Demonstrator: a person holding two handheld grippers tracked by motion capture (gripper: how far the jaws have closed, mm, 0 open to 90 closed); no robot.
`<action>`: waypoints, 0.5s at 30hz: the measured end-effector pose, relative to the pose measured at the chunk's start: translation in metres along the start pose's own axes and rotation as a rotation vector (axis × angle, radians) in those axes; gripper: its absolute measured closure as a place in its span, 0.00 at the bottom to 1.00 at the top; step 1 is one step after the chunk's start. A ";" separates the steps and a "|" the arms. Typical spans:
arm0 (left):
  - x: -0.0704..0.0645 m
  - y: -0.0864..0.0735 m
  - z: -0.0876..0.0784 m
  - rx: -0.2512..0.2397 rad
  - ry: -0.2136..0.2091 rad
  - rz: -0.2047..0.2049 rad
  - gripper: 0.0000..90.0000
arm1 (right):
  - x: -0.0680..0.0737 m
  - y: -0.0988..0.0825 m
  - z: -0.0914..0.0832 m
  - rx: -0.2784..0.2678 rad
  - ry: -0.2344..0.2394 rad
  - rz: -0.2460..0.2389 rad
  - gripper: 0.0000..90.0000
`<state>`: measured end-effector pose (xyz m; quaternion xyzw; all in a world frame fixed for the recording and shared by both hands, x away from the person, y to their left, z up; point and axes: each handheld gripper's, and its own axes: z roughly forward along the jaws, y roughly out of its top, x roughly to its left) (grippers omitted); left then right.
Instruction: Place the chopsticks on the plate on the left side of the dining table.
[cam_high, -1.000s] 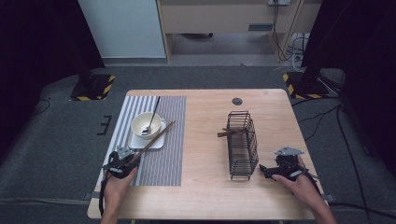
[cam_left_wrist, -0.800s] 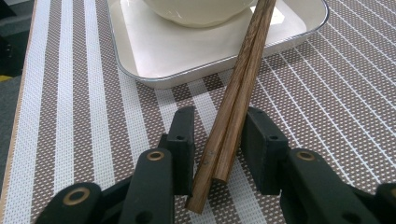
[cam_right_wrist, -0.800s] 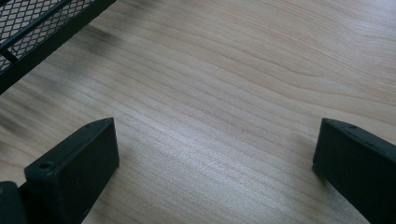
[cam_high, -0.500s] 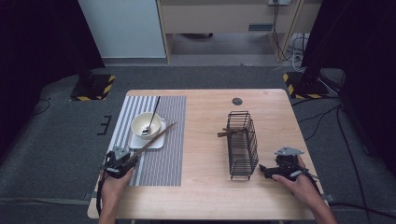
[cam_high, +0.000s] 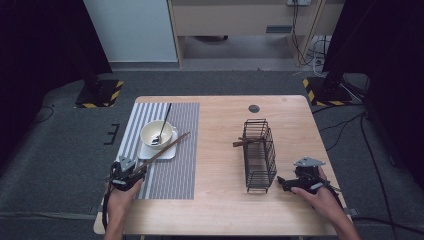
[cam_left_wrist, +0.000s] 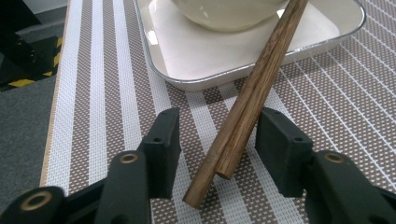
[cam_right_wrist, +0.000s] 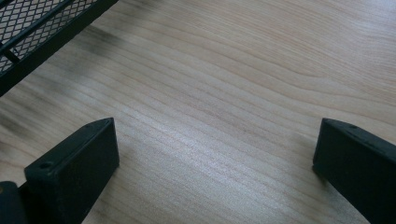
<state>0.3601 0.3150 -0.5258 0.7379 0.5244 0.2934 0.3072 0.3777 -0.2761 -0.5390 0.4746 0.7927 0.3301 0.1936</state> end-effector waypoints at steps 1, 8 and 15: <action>0.000 0.000 0.000 -0.003 0.001 -0.004 0.51 | 0.000 0.000 0.000 0.000 0.000 0.000 0.00; 0.001 0.001 0.002 -0.015 -0.004 -0.006 0.45 | 0.000 0.000 0.000 0.001 0.003 -0.001 0.00; 0.001 0.001 0.002 -0.011 0.001 -0.003 0.48 | 0.000 0.000 0.000 0.001 0.004 -0.001 0.00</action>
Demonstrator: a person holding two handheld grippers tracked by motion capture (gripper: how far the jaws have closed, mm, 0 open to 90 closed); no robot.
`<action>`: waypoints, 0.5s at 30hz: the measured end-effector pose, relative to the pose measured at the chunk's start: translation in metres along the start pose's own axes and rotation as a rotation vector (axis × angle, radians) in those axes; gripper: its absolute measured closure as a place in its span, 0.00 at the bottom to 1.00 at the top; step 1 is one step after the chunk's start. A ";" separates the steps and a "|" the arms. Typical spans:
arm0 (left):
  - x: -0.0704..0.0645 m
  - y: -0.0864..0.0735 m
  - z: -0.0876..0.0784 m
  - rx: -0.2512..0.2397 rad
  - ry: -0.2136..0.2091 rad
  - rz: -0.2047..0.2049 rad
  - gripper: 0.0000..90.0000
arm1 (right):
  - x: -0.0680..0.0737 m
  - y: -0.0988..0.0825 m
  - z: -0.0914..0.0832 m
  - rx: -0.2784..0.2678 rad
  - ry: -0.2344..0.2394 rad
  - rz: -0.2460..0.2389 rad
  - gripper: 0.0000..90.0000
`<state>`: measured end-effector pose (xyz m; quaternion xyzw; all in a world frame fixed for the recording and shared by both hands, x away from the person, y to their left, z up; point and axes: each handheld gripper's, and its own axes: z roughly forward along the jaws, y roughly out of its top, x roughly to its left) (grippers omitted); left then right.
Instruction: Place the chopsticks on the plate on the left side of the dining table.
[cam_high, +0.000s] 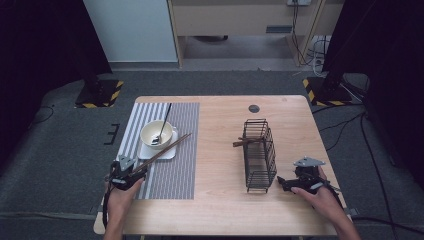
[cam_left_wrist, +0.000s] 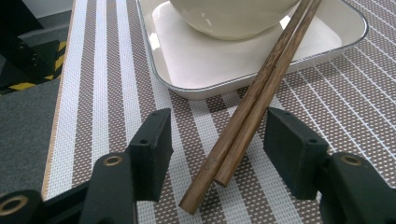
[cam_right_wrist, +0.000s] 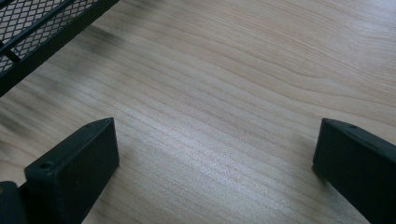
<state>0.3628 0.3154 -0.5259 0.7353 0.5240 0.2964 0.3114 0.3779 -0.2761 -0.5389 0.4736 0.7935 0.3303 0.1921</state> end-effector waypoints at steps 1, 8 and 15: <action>0.000 0.000 0.000 -0.001 0.004 -0.001 0.49 | 0.000 0.000 0.000 0.000 0.000 -0.001 0.00; 0.003 0.001 -0.001 -0.017 0.021 -0.021 0.48 | 0.000 0.000 0.000 0.000 0.000 -0.001 0.00; 0.003 0.000 0.000 -0.011 0.011 -0.023 0.50 | 0.000 0.000 0.000 0.000 0.000 -0.001 0.00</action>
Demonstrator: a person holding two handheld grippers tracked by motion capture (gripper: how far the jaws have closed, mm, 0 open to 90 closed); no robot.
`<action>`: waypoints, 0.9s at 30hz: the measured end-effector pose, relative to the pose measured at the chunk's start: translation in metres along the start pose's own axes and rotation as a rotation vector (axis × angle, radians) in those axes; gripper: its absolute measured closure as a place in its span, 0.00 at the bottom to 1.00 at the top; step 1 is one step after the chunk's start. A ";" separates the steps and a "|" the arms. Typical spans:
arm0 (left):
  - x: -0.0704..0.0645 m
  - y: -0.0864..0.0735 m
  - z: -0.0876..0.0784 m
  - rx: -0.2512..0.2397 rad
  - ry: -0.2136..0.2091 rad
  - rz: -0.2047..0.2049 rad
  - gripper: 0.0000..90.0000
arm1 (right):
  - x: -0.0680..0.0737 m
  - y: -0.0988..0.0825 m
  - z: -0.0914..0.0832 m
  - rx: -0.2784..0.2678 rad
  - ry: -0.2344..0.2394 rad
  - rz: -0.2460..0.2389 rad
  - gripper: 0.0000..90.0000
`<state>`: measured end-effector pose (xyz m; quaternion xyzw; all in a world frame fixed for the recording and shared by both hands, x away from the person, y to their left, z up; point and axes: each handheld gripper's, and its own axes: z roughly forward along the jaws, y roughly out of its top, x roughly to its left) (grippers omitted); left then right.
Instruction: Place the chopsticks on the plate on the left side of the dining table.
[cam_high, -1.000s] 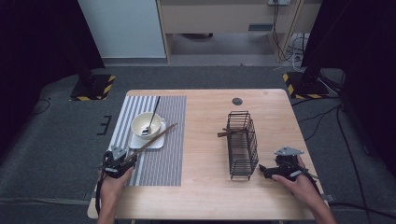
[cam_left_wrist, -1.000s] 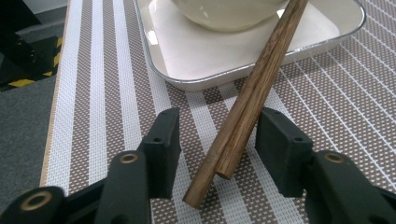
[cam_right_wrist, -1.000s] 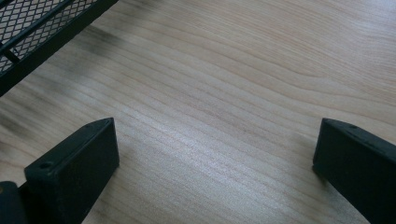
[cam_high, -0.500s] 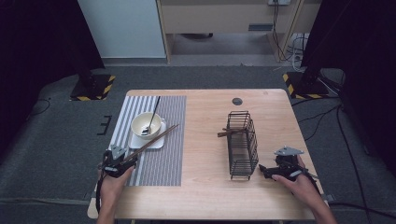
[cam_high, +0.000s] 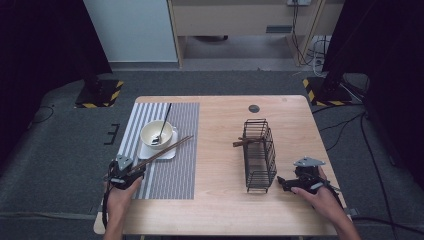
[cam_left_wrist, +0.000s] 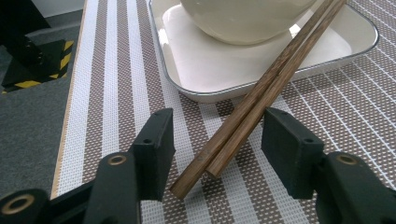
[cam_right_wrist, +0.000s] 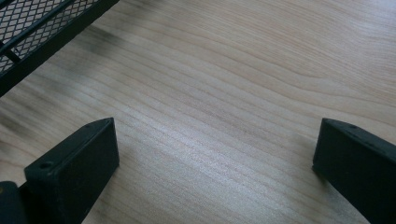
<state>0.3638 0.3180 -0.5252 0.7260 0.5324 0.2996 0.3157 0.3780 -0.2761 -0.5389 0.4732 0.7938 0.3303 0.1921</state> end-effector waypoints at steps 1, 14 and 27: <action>0.000 0.000 0.000 0.002 -0.002 0.001 0.52 | 0.000 0.000 0.000 0.000 0.000 0.000 0.00; -0.004 0.003 -0.001 0.013 0.010 0.002 0.61 | 0.000 0.000 0.000 0.000 0.000 0.000 0.00; -0.002 0.001 -0.002 -0.018 0.041 0.002 0.45 | 0.000 0.000 0.000 -0.001 -0.002 -0.001 0.00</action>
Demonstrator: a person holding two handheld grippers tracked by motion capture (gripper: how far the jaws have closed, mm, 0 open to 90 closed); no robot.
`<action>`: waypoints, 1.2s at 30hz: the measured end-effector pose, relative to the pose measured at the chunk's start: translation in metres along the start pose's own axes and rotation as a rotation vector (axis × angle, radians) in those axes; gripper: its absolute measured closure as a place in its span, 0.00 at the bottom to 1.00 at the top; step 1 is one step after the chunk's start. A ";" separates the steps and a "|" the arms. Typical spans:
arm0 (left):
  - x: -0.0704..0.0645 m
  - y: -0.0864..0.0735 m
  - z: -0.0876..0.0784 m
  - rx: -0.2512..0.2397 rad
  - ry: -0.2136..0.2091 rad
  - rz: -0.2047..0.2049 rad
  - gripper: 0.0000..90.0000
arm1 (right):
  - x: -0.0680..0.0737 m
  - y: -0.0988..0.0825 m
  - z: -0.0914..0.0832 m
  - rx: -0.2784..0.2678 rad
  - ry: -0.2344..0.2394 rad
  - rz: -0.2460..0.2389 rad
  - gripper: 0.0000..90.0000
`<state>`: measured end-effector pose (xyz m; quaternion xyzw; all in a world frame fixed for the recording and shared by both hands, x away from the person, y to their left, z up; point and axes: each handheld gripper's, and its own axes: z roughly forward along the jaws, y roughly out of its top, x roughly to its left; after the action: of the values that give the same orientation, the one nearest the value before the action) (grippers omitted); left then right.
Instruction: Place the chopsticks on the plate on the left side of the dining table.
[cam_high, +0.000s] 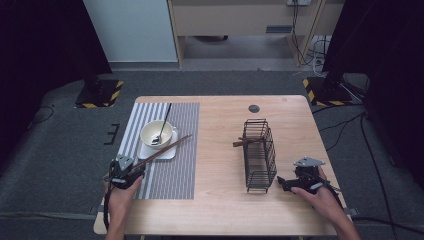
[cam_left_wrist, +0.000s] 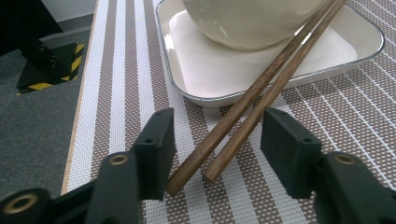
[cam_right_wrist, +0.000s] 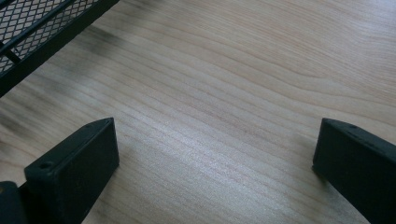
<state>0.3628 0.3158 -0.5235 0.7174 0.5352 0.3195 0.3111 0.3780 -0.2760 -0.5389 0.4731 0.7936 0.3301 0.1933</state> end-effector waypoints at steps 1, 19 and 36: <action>0.001 0.000 0.000 -0.005 -0.001 -0.001 0.42 | 0.000 0.000 0.000 0.000 0.000 0.000 0.00; 0.002 0.000 0.006 0.020 0.044 0.006 0.36 | 0.000 0.000 0.000 0.002 0.002 -0.003 0.00; 0.007 -0.003 -0.001 0.011 0.028 -0.026 0.30 | 0.000 0.000 0.000 0.003 0.004 -0.008 0.00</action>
<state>0.3620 0.3232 -0.5245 0.7075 0.5507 0.3225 0.3037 0.3784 -0.2763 -0.5389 0.4696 0.7963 0.3291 0.1925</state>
